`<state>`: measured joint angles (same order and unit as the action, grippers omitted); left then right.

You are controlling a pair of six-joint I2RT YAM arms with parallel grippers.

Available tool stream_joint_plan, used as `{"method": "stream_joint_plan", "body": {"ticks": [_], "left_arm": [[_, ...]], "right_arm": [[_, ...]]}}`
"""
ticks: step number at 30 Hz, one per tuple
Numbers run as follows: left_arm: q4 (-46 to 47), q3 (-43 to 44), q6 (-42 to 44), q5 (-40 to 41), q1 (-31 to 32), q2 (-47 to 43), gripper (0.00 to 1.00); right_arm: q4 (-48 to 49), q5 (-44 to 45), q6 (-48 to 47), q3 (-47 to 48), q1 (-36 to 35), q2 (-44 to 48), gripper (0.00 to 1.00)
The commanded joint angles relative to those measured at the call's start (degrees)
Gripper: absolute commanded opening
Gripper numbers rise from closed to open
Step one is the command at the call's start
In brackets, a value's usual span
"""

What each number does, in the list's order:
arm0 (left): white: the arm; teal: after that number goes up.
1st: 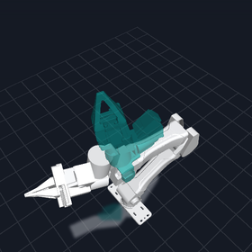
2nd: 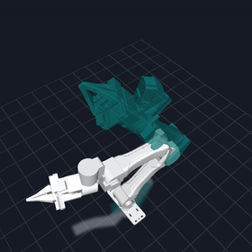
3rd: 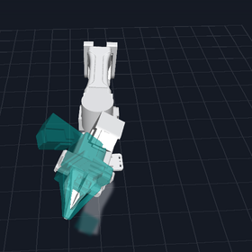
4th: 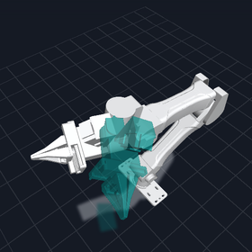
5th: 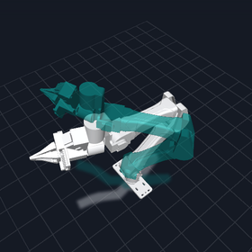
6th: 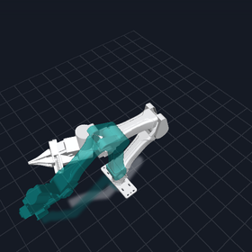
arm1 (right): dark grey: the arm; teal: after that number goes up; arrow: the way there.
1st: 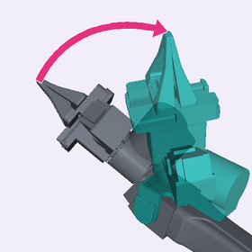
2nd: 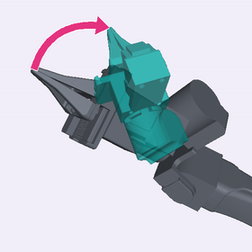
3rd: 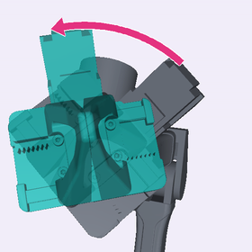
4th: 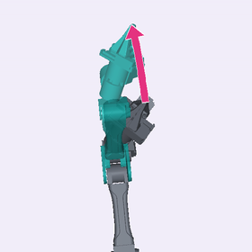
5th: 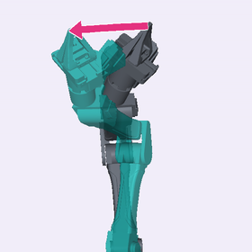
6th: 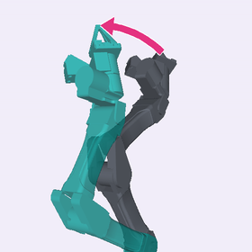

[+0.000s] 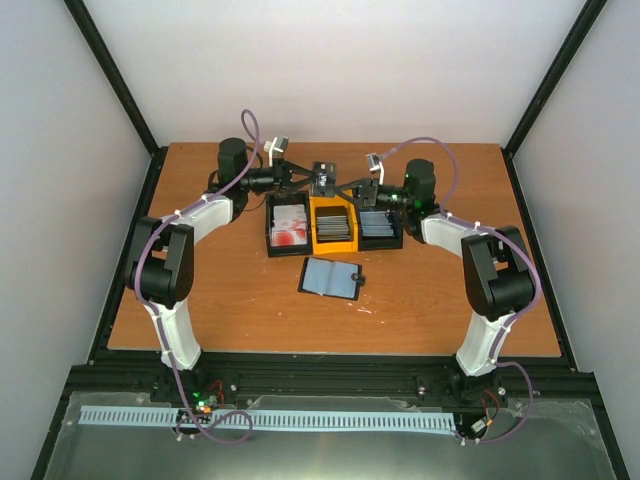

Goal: Put the credit cards into the card holder
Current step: Pick up the credit card from the storage box.

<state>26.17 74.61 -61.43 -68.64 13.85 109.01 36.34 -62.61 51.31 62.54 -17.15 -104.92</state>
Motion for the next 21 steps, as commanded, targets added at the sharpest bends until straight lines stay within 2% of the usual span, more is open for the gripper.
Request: {"method": "stream_joint_plan", "body": {"ticks": [1,5,10,15,21], "left_arm": [[2.45,-0.23,-0.67,-0.82,-0.05,-2.31,0.04],[3.80,-0.95,-1.65,-1.31,0.04,-2.72,0.04],[4.62,-1.36,-2.28,-1.57,-0.02,-3.43,0.04],[5.13,-1.47,-2.55,-1.76,-0.05,-3.70,0.04],[6.21,-1.98,-3.08,-2.14,-0.14,-3.87,0.03]], "right_arm": [[1.59,-1.04,-0.07,0.53,-0.74,1.21,0.20],[-3.64,-0.53,-2.68,2.29,-1.22,0.56,0.16],[-2.35,-0.24,-2.38,1.45,-1.20,0.96,0.11],[-0.03,-0.53,-1.33,0.43,-1.07,1.65,0.12],[8.02,-2.10,3.43,-1.07,-1.03,1.53,0.20]]}}
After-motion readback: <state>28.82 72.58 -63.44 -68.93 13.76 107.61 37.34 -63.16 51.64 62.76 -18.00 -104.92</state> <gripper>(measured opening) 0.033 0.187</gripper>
